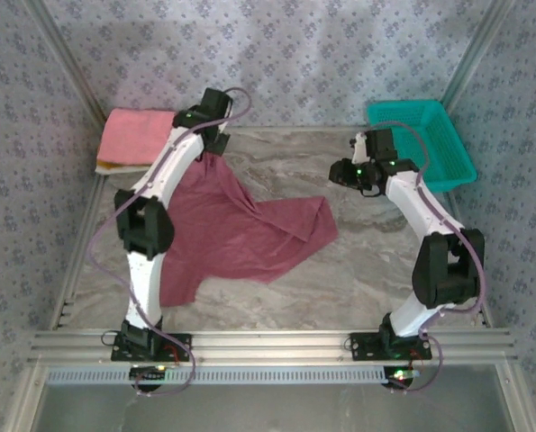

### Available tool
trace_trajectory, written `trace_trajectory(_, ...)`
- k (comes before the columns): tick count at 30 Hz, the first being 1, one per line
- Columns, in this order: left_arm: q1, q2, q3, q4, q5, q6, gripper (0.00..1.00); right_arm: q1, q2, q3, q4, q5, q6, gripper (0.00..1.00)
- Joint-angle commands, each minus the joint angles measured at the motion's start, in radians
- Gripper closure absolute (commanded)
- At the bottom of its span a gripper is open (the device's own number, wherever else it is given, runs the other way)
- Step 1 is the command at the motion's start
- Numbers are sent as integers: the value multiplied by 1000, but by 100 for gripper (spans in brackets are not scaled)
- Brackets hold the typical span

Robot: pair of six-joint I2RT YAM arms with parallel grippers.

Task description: Fold and stack the t-shirts

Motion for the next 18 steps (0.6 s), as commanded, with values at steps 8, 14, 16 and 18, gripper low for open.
trace_trajectory(8, 28, 436, 609, -22, -58, 198, 64, 90, 22, -227, 99, -142, 91, 55)
trace_trajectory(14, 32, 383, 632, 97, -58, 149, 2, 148, 13, -216, 84, -106, 86, 55)
trace_trajectory(16, 31, 306, 642, 93, -46, 116, 2, 161, 6, -209, 78, -94, 81, 55)
trace_trajectory(18, 33, 202, 639, 67, -47, 71, 2, 200, -21, -219, 76, -54, 34, 56)
